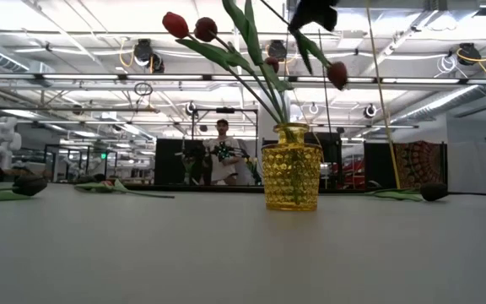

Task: Sort flowers into vase by color
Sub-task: Put the red flower into the yellow vase

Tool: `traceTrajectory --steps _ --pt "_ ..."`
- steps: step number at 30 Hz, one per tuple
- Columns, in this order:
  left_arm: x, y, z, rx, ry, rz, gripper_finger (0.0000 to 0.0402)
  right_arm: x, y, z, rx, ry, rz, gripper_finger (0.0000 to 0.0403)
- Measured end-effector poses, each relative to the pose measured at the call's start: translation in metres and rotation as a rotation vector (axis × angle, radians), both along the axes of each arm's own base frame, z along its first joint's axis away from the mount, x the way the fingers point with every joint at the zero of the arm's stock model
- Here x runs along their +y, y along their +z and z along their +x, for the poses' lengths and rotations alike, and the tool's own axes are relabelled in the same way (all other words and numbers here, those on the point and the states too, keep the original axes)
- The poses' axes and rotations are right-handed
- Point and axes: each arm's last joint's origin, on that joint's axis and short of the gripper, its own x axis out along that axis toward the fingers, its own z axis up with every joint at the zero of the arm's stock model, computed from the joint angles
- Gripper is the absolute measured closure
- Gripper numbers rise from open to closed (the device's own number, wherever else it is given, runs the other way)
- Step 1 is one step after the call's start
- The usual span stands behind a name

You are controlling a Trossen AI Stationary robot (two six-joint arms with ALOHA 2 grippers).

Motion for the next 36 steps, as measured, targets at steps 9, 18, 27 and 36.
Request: traceTrajectory --steps 9,18,27,36 --pt "0.0 0.003 0.001 -0.026 -0.016 0.017 0.0288 0.005 0.034 0.037 -0.093 0.076 -0.051 0.0402" --pt "0.0 0.005 0.005 -0.037 -0.028 0.049 0.0288 0.009 0.04 0.048 -0.052 0.116 -0.057 0.0402" --pt "0.003 0.007 0.02 -0.056 -0.042 0.117 0.0288 0.03 0.029 0.041 0.097 0.166 -0.009 0.0403" --pt "0.012 0.005 0.028 -0.053 -0.089 0.086 0.0288 0.062 0.018 0.028 0.301 0.263 0.03 0.0403"
